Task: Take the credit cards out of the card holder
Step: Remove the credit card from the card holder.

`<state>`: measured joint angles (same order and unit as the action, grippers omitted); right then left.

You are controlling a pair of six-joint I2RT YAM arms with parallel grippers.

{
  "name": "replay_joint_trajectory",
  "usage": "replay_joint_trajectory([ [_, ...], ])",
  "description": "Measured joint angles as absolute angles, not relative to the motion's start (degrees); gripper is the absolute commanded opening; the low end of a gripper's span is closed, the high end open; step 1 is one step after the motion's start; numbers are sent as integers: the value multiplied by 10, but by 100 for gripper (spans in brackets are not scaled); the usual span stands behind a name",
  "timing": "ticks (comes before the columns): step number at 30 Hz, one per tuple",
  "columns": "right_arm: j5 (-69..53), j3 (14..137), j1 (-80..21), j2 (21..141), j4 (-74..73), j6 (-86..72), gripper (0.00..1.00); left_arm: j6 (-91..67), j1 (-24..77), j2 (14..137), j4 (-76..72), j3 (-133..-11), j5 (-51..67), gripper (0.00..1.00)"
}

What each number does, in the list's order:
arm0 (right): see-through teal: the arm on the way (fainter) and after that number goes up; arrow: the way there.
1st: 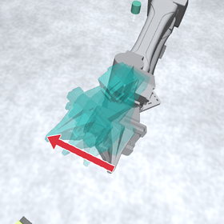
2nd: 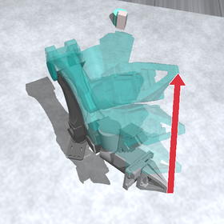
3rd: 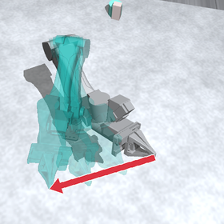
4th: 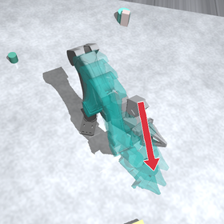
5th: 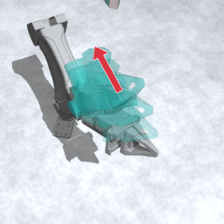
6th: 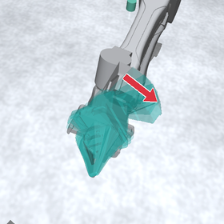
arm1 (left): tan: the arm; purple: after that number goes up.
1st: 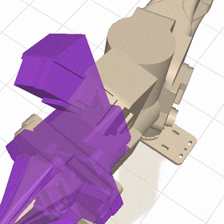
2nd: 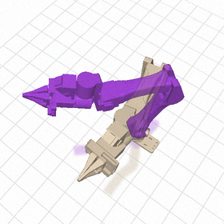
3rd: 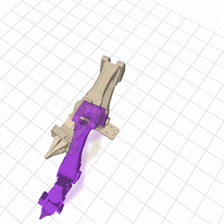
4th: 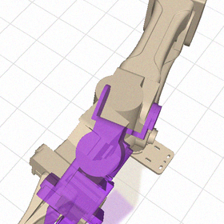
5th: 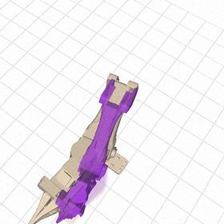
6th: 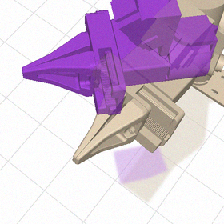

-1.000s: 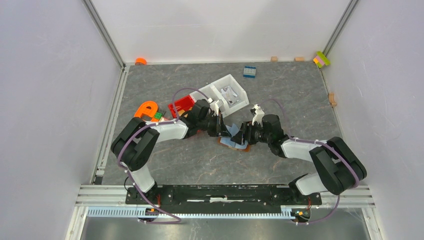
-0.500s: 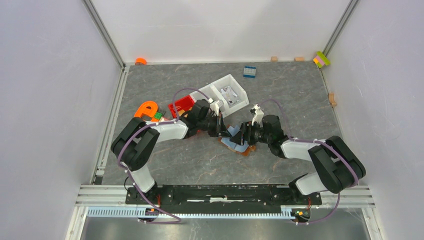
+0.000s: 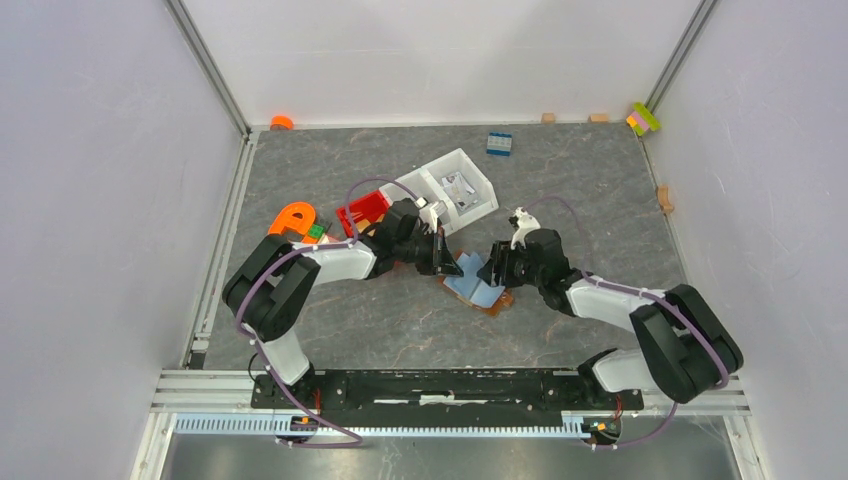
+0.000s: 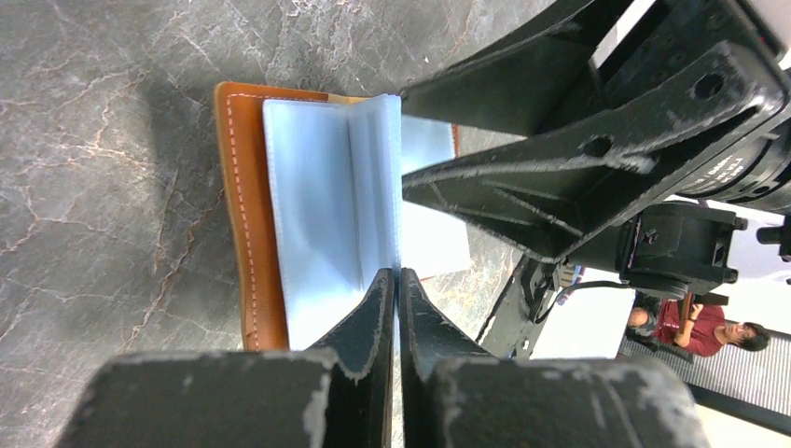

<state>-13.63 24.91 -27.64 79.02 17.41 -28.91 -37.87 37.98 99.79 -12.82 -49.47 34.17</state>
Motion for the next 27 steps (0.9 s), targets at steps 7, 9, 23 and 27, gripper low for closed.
replay_joint_trajectory([
  [7,-89,249,-276,743,154,-276,55,-378,380,998,-128,-494,342,2],
  [9,-92,248,-276,741,160,-276,50,-378,380,998,-127,-494,342,2],
  [23,-154,236,-276,744,199,-278,41,-352,396,925,-71,-487,252,2],
  [27,-163,235,-276,746,204,-278,41,-330,406,905,-51,-487,209,2],
])
